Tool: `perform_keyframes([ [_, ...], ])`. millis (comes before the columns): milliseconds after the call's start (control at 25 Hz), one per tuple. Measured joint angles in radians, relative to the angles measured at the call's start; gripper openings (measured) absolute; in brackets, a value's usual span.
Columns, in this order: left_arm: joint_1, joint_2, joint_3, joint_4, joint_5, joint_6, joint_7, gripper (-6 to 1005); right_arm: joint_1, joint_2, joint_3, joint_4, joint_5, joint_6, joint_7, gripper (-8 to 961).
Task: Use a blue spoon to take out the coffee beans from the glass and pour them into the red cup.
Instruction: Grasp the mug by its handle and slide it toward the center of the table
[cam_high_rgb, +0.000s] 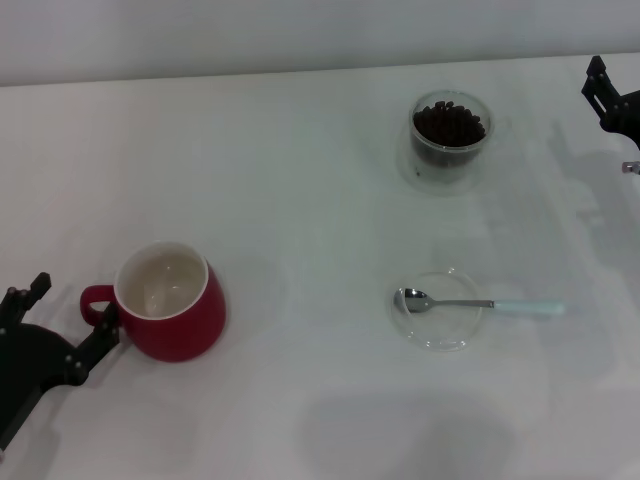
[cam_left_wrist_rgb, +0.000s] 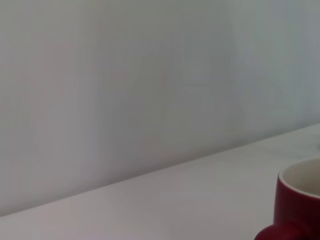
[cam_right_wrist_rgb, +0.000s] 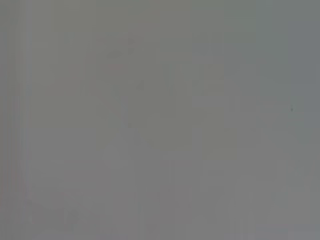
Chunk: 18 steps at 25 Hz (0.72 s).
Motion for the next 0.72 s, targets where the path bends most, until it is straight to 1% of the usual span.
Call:
perform_keyframes([
  [240, -0.003, 0.001, 0.005, 0.008, 0.004, 0.000, 0.000, 872, 0.001, 0.000, 0.001, 0.000, 0.000, 0.000, 0.000, 800],
  [480, -0.003, 0.001, 0.006, 0.008, 0.005, -0.001, 0.004, 780, 0.002, 0.000, 0.005, 0.001, -0.002, 0.000, 0.000, 798],
  [600, -0.003, 0.001, 0.006, 0.012, 0.005, -0.001, 0.020, 545, 0.003, 0.000, 0.005, 0.001, -0.003, 0.000, 0.000, 797],
  [720, 0.000, 0.000, 0.004, 0.028, 0.002, -0.001, 0.050, 436, 0.004, 0.000, 0.005, 0.002, -0.003, 0.000, 0.000, 796],
])
